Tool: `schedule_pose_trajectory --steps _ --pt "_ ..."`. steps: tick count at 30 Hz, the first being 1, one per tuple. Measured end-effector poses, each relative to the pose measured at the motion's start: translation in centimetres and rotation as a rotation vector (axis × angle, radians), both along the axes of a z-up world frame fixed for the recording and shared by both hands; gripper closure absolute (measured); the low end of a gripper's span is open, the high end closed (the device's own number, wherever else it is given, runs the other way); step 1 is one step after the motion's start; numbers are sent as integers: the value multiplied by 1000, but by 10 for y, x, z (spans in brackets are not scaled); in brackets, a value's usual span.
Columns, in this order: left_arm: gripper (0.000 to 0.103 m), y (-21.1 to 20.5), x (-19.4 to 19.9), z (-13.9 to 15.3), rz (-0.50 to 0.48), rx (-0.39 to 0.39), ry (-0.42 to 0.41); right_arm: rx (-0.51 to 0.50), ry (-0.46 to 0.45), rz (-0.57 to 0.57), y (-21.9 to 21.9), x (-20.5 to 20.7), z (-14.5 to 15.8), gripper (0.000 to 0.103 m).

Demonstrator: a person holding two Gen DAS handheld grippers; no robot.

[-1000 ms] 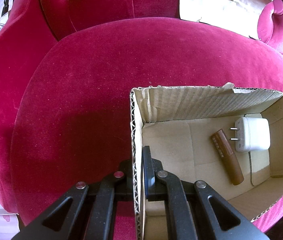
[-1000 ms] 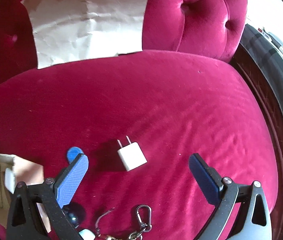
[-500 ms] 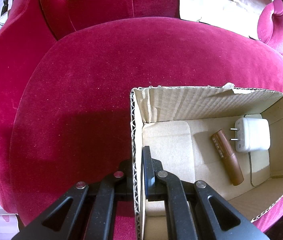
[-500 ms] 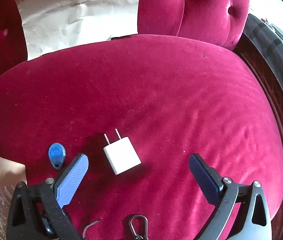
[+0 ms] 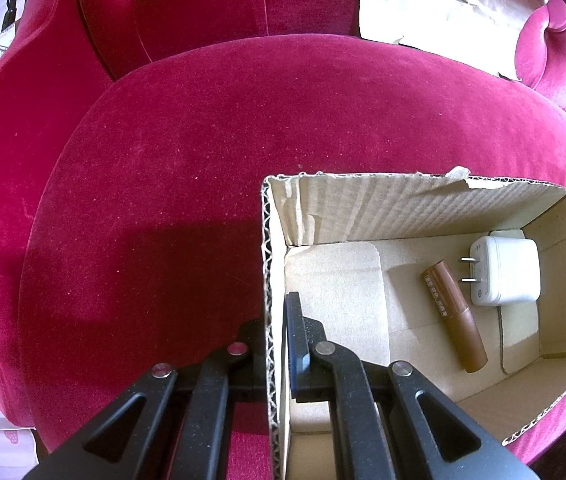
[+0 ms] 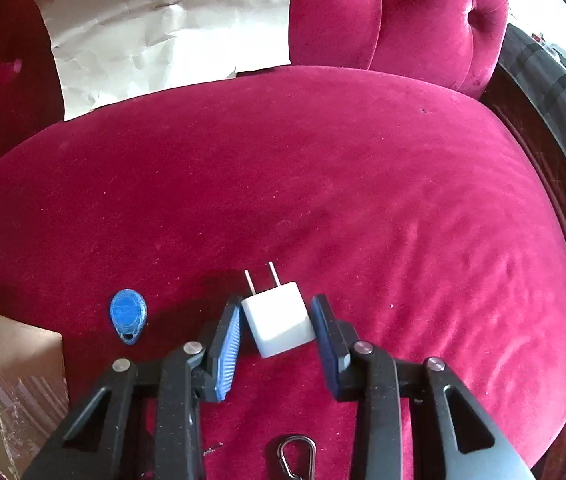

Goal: Organize rigid objects
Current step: 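Close the right gripper on the small white cube charger, then lift and carry the white cube charger over the box with the right gripper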

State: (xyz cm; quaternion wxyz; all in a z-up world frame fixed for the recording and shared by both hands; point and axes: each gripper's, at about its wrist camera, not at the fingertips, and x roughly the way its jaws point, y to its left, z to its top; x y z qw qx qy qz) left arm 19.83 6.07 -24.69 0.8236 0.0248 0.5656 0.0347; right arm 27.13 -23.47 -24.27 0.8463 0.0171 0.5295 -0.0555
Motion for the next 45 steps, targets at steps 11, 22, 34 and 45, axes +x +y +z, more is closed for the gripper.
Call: schedule_pose_trajectory --steps 11,22,34,45 --pt "99 -1 1 1 0 2 1 -1 6 2 5 -5 8 66" --pt "99 -2 2 0 -2 3 0 -5 14 22 18 -11 23 66" --pt "99 -2 2 1 -3 5 0 6 -11 72 38 -24 52 66" --pt "99 -2 3 2 0 4 0 13 -63 192 74 -36 78 66"
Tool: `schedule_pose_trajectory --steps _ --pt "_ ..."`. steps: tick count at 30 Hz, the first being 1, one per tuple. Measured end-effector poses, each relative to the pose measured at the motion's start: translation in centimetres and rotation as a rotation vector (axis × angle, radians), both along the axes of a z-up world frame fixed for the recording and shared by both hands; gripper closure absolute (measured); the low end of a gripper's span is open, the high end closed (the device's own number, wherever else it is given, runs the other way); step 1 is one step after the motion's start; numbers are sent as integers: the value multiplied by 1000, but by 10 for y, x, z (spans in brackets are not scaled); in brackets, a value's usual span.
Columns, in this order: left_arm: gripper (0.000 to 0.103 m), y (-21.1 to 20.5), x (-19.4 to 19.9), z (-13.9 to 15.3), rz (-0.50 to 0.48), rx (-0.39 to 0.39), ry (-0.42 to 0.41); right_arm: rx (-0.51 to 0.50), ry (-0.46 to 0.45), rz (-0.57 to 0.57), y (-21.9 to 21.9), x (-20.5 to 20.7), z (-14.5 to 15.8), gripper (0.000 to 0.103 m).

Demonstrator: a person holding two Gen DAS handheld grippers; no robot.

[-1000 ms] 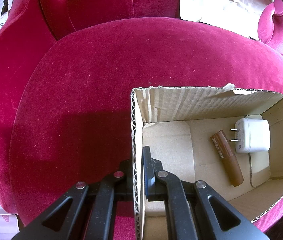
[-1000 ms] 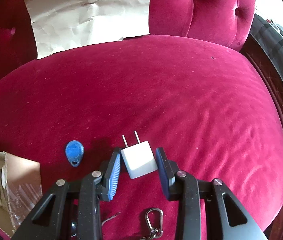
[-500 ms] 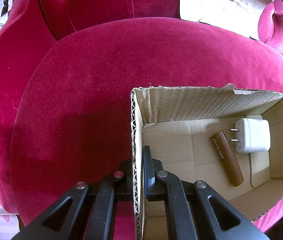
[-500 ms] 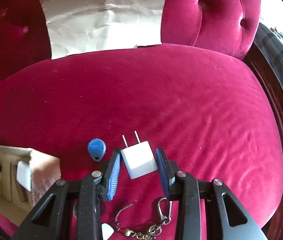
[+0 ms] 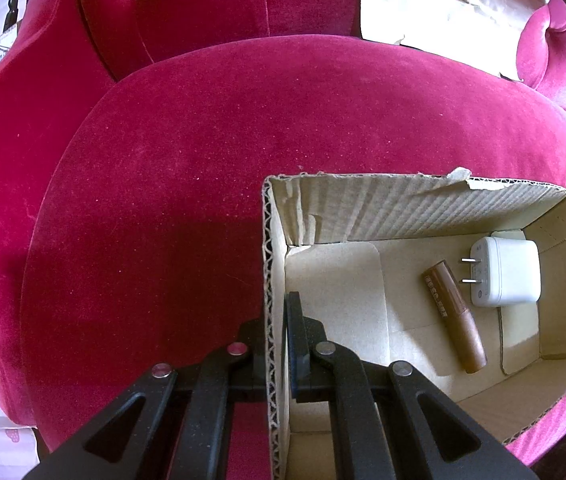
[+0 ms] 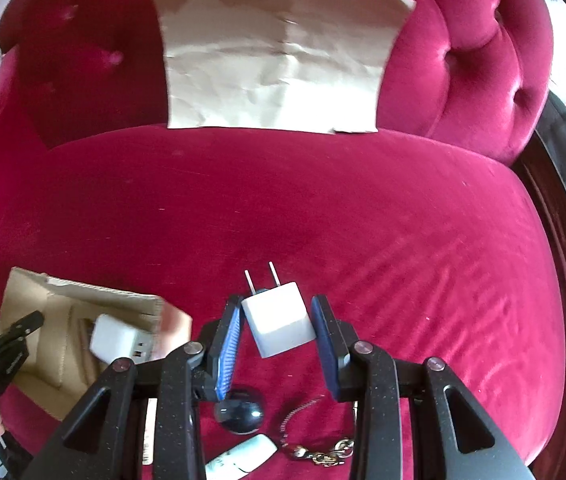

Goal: Organize rigid objects
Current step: 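Lift and carry the white cube charger over the box with the right gripper, then lower the white cube charger into the box and open the right gripper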

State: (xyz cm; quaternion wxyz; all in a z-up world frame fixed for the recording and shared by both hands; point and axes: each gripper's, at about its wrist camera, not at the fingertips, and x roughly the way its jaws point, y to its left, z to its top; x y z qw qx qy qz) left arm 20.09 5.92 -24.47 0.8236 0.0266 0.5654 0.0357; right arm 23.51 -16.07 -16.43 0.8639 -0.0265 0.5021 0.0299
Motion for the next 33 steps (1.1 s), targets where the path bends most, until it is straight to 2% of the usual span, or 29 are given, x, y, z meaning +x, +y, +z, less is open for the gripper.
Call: schedule_pose_trajectory --steps 18,33 --pt "99 1 3 1 -1 2 1 26 -45 172 60 -16 22 66" --pt "99 0 2 2 1 1 0 39 -13 315 117 -29 5 66"
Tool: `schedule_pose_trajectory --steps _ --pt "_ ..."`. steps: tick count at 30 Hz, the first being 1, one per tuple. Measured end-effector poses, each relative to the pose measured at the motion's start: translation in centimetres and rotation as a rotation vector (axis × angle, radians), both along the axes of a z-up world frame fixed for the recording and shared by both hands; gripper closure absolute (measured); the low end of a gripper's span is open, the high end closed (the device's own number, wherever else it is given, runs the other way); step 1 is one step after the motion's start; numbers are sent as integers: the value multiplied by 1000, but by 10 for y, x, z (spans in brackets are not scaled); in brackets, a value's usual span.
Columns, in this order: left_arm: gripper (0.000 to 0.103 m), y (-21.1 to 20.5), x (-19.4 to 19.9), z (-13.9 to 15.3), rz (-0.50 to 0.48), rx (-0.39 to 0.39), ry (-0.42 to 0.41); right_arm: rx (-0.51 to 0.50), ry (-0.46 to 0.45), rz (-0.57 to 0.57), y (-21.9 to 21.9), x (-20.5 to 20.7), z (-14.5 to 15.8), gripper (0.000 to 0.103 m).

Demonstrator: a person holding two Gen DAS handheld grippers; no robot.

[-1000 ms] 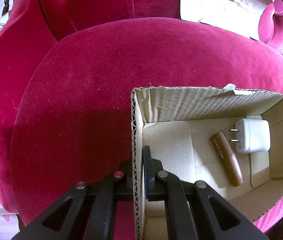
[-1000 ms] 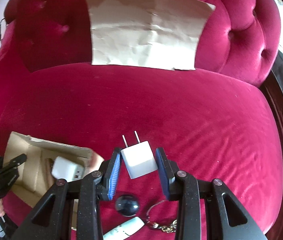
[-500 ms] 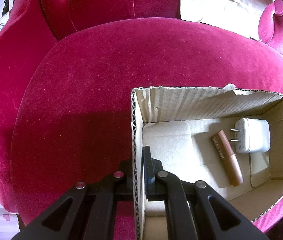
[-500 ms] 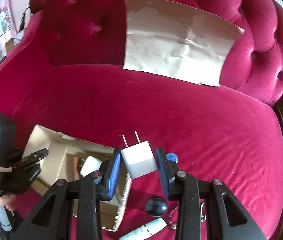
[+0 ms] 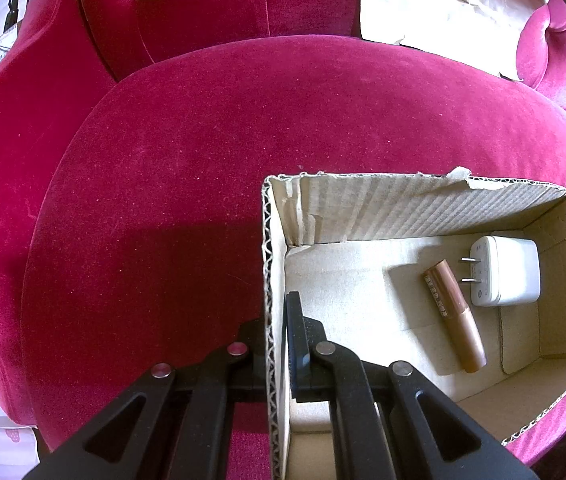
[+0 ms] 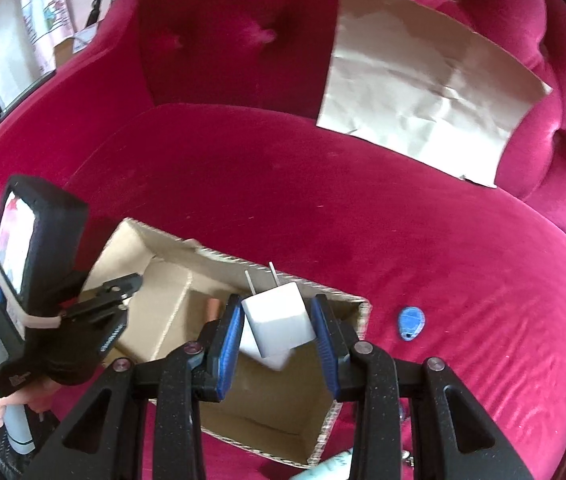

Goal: Organize rigid objects
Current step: 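Lower the white cube charger into the box and open the right gripper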

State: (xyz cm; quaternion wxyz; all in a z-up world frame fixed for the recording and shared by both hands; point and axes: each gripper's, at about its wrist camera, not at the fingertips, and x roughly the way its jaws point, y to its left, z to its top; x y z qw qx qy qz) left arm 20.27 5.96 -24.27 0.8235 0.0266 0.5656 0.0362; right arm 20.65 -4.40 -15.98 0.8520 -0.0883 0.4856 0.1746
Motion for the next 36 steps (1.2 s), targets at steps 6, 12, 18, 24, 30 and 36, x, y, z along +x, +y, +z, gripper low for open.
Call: schedule_pose_trajectory --steps 6,12,18,24,30,36 --pt "99 0 0 0 1 0 0 -2 22 49 20 -7 -12 66" --pt "98 0 0 0 0 1 0 -13 42 81 32 -10 -26 66" --pt "98 0 0 0 1 0 0 -38 55 93 39 -11 -38 66" --pt "98 2 2 0 0 1 0 -43 62 94 41 -10 -43 66" --pt "98 3 3 0 -1 4 -1 -37 58 93 40 -10 -42 66" --pt "98 1 5 -1 0 4 -1 -38 47 94 40 -11 -41 61"
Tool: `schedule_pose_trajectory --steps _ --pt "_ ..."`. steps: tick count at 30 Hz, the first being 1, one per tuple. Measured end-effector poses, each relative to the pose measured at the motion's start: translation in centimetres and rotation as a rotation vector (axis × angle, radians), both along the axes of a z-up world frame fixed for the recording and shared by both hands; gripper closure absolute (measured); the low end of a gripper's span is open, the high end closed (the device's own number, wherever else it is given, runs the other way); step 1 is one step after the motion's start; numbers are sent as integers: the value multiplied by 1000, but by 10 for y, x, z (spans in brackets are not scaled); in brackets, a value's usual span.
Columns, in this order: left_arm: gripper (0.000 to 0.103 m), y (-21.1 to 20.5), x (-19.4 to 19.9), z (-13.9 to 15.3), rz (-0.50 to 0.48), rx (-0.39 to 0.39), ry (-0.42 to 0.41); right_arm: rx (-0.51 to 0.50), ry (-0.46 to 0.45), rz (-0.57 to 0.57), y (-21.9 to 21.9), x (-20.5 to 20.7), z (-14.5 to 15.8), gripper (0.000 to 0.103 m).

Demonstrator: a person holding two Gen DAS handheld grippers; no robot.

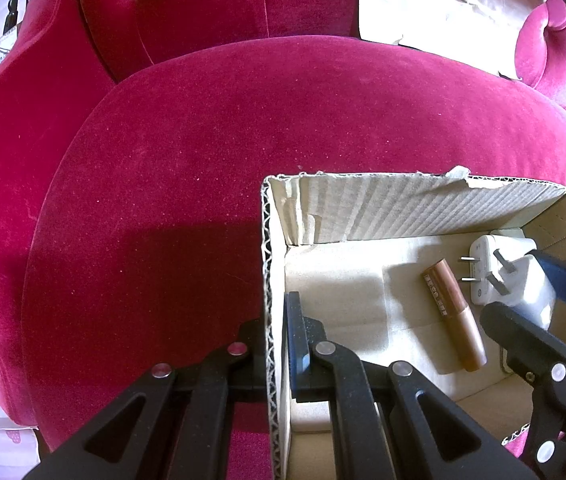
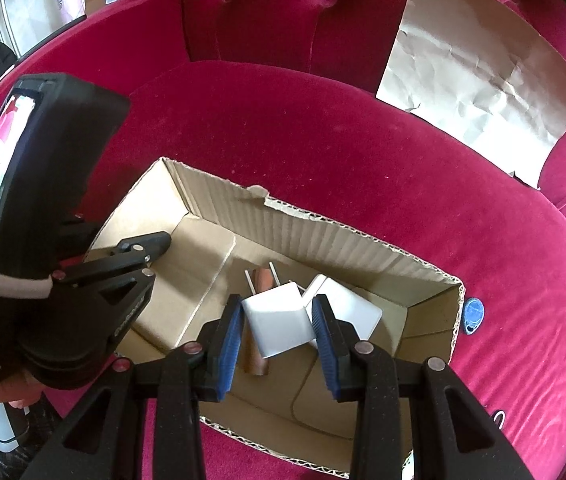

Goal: Organize rigid objects
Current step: 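Lower the white cube charger into the box and open the right gripper, then move the open right gripper back toward the blue key fob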

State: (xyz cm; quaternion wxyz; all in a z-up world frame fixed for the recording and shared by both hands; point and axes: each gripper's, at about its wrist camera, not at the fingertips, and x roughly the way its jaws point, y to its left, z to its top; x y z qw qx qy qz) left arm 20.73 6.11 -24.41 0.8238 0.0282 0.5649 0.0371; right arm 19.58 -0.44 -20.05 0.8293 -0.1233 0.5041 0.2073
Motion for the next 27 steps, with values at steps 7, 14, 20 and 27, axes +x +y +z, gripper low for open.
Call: schedule_pose_trajectory --steps 7,14,20,27 --pt "98 -7 -5 0 2 0 1 -41 -67 -33 -7 2 10 26" --pt "98 -5 -5 3 0 5 -1 -46 -77 -67 -19 10 12 0" --pt "98 -7 -6 3 0 5 -1 -30 -85 -52 -18 8 15 0" --pt "98 -6 -6 3 -1 4 -1 -13 -109 -43 -21 5 28 0"
